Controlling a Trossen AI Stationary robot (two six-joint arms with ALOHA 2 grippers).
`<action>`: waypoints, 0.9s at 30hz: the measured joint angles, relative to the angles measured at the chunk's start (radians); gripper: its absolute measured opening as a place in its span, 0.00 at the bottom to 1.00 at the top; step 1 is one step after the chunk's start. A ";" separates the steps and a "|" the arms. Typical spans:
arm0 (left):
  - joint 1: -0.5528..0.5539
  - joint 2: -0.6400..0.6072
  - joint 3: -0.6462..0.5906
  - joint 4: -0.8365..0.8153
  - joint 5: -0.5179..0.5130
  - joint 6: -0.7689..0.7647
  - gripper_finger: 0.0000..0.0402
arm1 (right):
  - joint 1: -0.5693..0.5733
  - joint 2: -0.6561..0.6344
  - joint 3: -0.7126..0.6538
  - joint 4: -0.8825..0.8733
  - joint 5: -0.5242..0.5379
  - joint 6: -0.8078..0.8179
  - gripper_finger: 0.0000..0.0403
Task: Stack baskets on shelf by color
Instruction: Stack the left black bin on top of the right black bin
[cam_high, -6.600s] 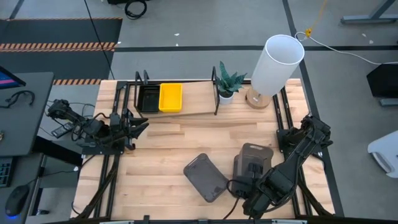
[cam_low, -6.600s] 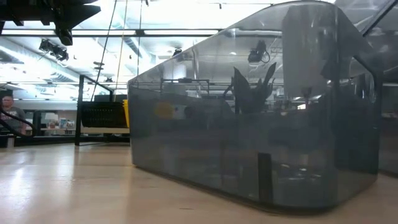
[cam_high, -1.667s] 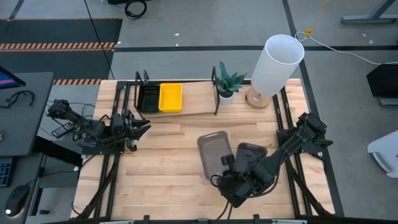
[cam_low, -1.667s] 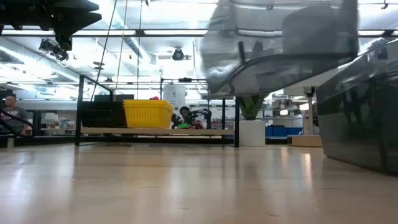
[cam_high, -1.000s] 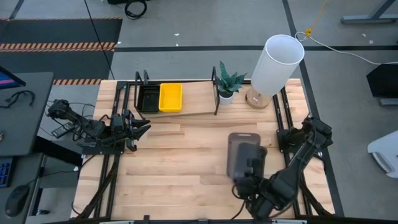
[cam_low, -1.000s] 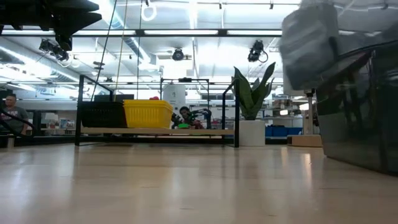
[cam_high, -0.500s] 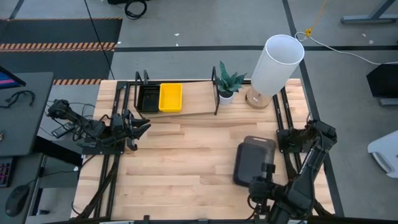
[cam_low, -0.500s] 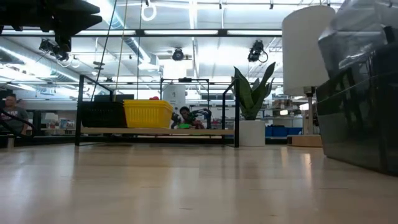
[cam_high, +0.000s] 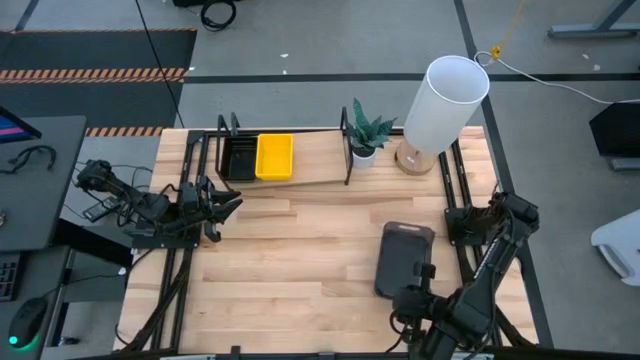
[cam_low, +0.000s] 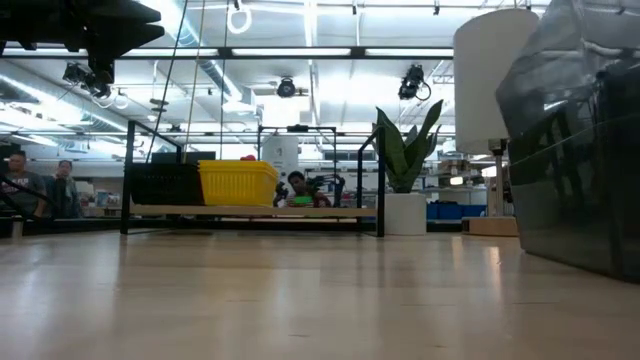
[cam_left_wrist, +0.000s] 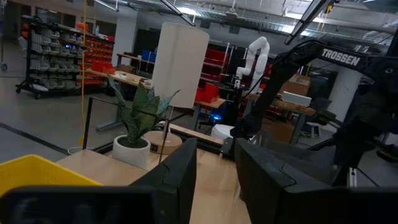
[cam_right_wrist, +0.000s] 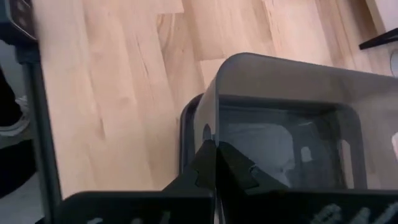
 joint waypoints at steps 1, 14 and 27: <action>0.000 0.000 0.000 0.000 0.000 0.000 0.29 | -0.004 0.000 -0.010 0.007 -0.001 -0.001 0.01; 0.000 0.000 0.000 0.000 0.000 0.000 0.29 | -0.037 0.001 -0.032 0.083 -0.010 -0.027 0.04; 0.000 0.000 0.000 0.000 0.000 -0.001 0.29 | -0.039 0.001 -0.032 0.082 -0.010 -0.019 0.21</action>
